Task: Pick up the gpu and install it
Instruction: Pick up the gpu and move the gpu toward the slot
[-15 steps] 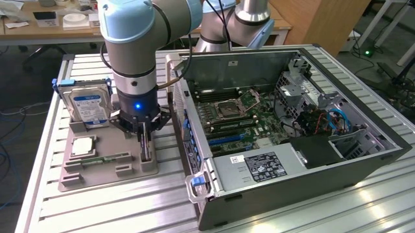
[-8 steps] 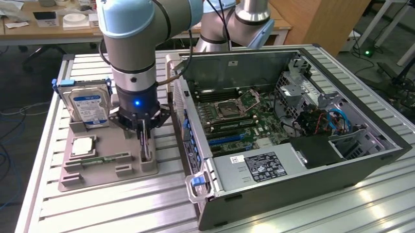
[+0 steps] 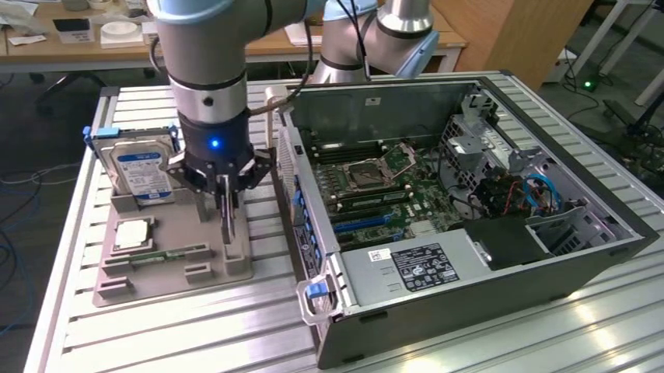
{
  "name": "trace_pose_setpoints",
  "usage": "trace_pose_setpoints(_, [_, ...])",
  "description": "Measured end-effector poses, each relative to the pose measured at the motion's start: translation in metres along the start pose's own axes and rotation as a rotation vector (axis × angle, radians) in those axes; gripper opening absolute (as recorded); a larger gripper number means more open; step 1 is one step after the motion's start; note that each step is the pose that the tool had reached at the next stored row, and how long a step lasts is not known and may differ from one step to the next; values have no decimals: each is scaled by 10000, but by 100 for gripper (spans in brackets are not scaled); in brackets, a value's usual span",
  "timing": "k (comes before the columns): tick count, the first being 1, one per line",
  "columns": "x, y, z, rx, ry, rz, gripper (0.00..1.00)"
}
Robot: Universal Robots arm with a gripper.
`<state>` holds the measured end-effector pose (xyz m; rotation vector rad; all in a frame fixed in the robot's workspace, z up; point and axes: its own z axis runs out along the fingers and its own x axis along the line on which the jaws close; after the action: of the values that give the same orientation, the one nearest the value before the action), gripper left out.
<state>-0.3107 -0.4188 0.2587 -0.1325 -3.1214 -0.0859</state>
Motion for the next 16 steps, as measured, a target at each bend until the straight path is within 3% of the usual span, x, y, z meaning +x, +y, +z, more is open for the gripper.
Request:
trace_pose_setpoints(3, [6,4,-85,-9,4,-27,28])
trace_pose_setpoints(8, [8,6,-115,-1,42,-286,28])
trace_pose_setpoints(15, [11,18,-334,-11,42,-288,28])
trace_pose_setpoints(16, [13,22,-413,-11,42,-288,28])
